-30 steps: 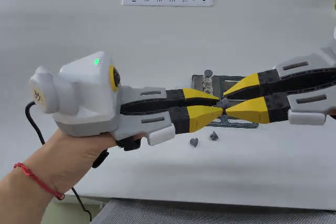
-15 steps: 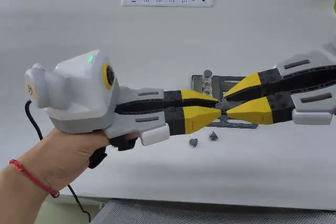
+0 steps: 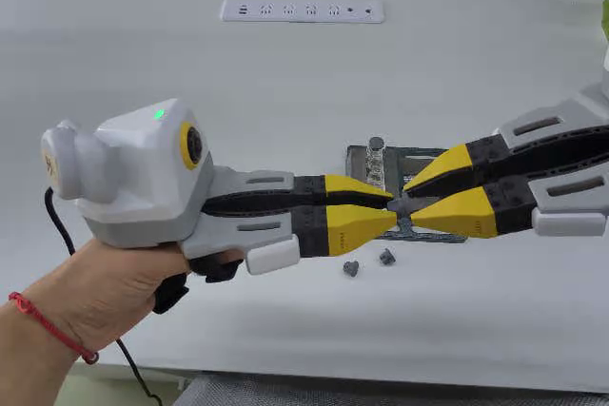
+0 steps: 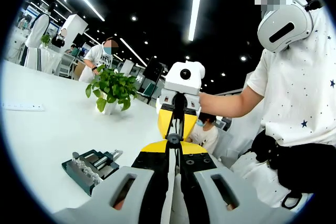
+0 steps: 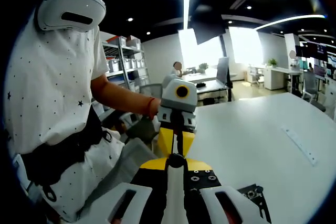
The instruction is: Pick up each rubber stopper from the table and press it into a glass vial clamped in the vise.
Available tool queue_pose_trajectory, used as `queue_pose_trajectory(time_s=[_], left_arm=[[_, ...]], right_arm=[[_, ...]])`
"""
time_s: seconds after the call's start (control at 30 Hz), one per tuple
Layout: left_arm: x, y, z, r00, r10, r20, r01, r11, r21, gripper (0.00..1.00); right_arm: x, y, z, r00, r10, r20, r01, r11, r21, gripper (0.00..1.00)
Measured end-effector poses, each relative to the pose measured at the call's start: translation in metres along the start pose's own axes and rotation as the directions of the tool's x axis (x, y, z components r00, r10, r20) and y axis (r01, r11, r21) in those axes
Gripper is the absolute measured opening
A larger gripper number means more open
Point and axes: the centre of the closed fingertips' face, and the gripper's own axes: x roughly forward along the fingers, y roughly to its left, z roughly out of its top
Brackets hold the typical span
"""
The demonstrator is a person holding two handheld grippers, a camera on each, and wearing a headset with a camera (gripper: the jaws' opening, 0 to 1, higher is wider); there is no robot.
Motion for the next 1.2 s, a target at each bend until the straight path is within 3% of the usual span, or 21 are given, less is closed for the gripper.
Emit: queue_pose_trajectory(time_s=[0.37,0.5,0.6,0.7,0.93,1.0,1.03,1.2], left_arm=[[-0.002,0.010,-0.011,0.9970,0.063,-0.044,-0.060,0.996,0.059,0.04],[-0.005,0.017,-0.014,0.9935,0.100,-0.054,-0.095,0.991,0.098,0.03],[-0.010,0.023,-0.021,0.9877,0.133,-0.082,-0.123,0.985,0.120,0.00],[-0.016,0.030,-0.027,0.9788,0.177,-0.103,-0.161,0.977,0.143,0.02],[-0.030,0.051,-0.049,0.9402,0.287,-0.183,-0.244,0.943,0.226,0.16],[-0.034,0.057,-0.058,0.9230,0.319,-0.215,-0.260,0.929,0.262,0.21],[-0.035,0.059,-0.060,0.9168,0.331,-0.223,-0.268,0.925,0.270,0.23],[-0.042,0.069,-0.068,0.8958,0.376,-0.237,-0.305,0.908,0.286,0.38]], right_arm=[[0.007,-0.007,-0.011,0.9976,-0.038,-0.057,0.040,0.999,0.031,0.05],[0.010,-0.011,-0.013,0.9955,-0.053,-0.078,0.057,0.998,0.042,0.05],[0.005,-0.015,-0.015,0.9937,-0.067,-0.090,0.072,0.996,0.046,0.05],[0.001,-0.027,-0.017,0.9886,-0.099,-0.114,0.106,0.993,0.053,0.05],[-0.004,-0.062,-0.023,0.9656,-0.164,-0.201,0.177,0.983,0.048,0.05],[-0.005,-0.074,-0.028,0.9479,-0.190,-0.255,0.206,0.978,0.037,0.05],[-0.003,-0.077,-0.028,0.9468,-0.188,-0.261,0.204,0.978,0.036,0.05],[0.000,-0.104,-0.039,0.9100,-0.213,-0.355,0.235,0.972,0.018,0.06]])
